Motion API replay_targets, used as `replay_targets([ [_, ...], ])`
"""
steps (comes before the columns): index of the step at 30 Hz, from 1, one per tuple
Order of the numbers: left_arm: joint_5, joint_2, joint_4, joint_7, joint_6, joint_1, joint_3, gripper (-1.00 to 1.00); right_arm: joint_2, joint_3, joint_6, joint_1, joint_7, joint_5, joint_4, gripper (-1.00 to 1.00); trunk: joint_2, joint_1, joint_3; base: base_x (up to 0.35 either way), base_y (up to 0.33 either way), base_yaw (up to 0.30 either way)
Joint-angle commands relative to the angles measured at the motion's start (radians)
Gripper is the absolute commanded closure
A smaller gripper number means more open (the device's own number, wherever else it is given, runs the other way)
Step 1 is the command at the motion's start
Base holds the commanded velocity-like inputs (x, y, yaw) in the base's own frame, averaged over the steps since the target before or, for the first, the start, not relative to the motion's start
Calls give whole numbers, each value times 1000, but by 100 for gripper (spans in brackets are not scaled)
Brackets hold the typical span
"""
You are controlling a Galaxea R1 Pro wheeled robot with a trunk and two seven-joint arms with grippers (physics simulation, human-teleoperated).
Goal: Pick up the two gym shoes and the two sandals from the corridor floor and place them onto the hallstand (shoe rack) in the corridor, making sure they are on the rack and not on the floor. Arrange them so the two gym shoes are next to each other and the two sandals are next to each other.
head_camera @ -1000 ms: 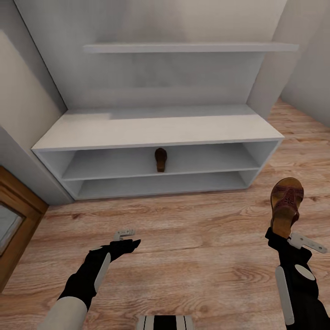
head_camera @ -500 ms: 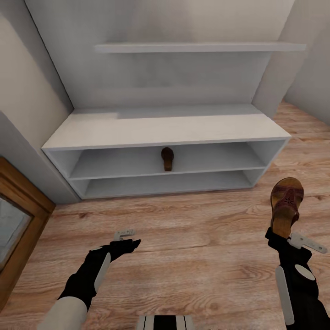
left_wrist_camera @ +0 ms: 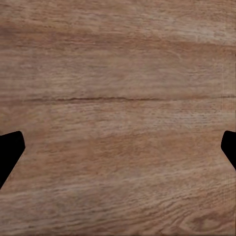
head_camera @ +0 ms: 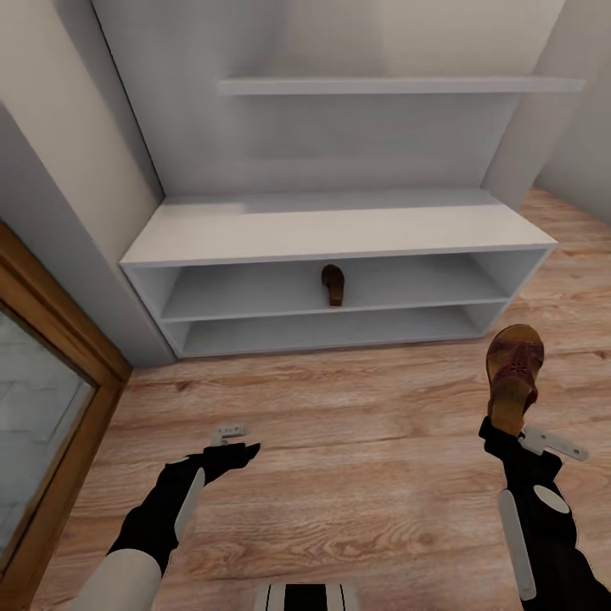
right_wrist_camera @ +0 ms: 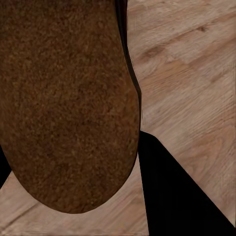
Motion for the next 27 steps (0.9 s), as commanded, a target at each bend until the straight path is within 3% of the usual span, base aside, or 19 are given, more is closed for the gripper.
replay_targets([
  [1, 0, 0, 0, 0, 0, 0, 0, -100, 0, 0, -1, 0, 1, -3, 0, 100, 0, 0, 0, -44, 319, 0],
  [14, 0, 0, 0, 0, 0, 0, 0, -100, 0, 0, -1, 0, 1, -3, 0, 100, 0, 0, 0, -6, 342, 0],
  [21, 0, 0, 0, 0, 0, 0, 0, -100, 0, 4, -1, 0, 2, -3, 0, 100, 0, 0, 0, 0, 44, 0],
  [22, 1, 0, -1, 0, 0, 0, -1, -100, 0, 15, -2, 0, 2, -3, 0, 100, 0, 0, 0, 0, 2, 0],
  [25, 1, 0, -50, -2, 0, 4, -4, -100, 0, 101, -1, 0, 2, -3, 1, 100, 0, 0, 0, 0, 0, 0],
  [27, 1, 0, -130, -3, 0, 40, -6, -100, 0, 175, 3, 0, 2, -4, 1, 100, 0, 0, 0, 0, 0, 0],
])
